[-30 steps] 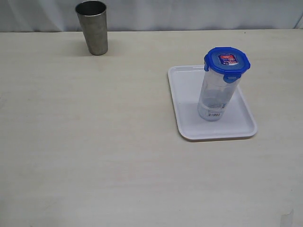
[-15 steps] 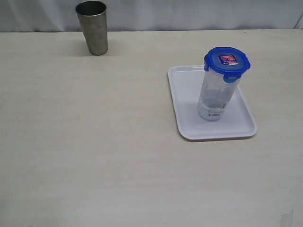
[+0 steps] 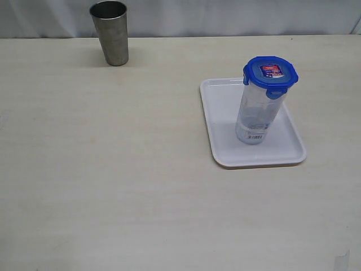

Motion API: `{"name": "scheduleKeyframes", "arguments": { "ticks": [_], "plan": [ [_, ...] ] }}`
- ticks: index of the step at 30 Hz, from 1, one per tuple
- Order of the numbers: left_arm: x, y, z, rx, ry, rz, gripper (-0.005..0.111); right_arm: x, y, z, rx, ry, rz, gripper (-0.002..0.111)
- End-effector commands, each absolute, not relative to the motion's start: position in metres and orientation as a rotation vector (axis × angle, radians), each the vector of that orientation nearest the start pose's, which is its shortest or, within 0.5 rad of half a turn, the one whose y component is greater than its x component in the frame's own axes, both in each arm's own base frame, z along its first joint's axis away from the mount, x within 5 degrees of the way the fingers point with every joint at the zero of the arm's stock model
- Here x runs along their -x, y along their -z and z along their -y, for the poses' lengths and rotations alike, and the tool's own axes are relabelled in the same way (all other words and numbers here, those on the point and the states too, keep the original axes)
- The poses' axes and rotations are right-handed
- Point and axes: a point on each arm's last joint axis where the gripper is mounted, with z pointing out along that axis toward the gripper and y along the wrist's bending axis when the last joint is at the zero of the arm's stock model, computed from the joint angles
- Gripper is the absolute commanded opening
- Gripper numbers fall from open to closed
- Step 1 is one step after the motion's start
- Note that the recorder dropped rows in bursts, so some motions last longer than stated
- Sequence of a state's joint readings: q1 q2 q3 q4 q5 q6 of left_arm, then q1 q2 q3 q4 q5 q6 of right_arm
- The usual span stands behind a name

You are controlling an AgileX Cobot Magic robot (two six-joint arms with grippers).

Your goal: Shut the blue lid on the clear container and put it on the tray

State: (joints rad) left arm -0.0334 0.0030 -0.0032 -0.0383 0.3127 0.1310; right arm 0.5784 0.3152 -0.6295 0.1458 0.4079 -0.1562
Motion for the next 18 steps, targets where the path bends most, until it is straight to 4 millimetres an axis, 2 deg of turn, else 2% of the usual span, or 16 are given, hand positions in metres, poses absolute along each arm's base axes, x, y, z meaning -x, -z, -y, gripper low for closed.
{"name": "scheduleKeyframes", "arguments": {
  "ticks": [1, 8, 10, 12, 18],
  "plan": [
    [-0.0541, -0.1851, 0.0028, -0.111, -0.028, -1.791, 0.105, -0.0446, -0.364, -0.0348, 0.518, -0.465, -1.506, 0.004],
    [-0.0537, -0.1837, 0.0044, -0.077, 0.026, -1.808, 0.104, -0.0446, -0.364, -0.0348, 0.518, -0.465, -1.506, 0.004],
    [-0.0536, -0.1833, 0.0044, -0.078, 0.026, -1.813, 0.097, -0.0446, -0.364, -0.0348, 0.518, -0.465, -1.506, 0.004],
    [-0.0531, -0.1814, 0.0046, -0.08, 0.028, -1.834, 0.082, -0.0446, -0.364, -0.0348, 0.518, -0.465, -1.506, 0.004],
    [-0.0531, -0.1814, 0.0046, -0.079, 0.03, -1.834, 0.018, -0.0446, -0.364, -0.0348, 0.518, -0.465, -1.506, 0.004]
  ]
}}
